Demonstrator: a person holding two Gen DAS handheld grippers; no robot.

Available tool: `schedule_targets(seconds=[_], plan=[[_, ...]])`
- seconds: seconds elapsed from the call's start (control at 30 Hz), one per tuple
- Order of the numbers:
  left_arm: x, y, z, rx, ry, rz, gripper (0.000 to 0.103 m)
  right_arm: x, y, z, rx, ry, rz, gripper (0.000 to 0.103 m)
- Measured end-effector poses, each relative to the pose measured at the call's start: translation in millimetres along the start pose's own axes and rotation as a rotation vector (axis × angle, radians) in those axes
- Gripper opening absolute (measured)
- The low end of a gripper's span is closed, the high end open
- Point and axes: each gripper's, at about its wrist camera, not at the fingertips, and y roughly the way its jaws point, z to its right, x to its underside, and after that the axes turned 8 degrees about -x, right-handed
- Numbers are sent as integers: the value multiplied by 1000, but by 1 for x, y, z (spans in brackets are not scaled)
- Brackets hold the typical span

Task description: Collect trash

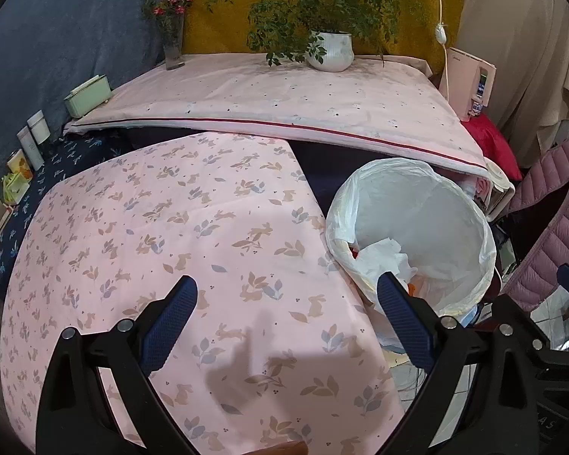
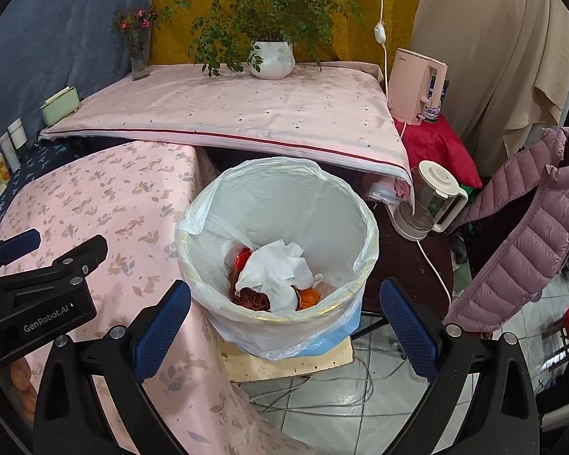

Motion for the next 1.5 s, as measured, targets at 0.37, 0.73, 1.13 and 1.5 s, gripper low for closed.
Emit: schedule_targets(seconds=[0.37, 0.73, 1.13, 1.5], plan=[[0, 0, 1, -8, 0, 9, 91, 1, 0, 1, -1, 1, -2, 96], [2, 1, 6, -2, 16, 2, 91, 5, 4, 5, 4, 15, -5, 96], [3, 0, 9, -3, 21, 4, 91, 5, 4, 6, 4, 15, -4, 96], [6, 1, 12, -8, 51, 2, 91, 7, 4, 8, 4, 21, -4, 96]])
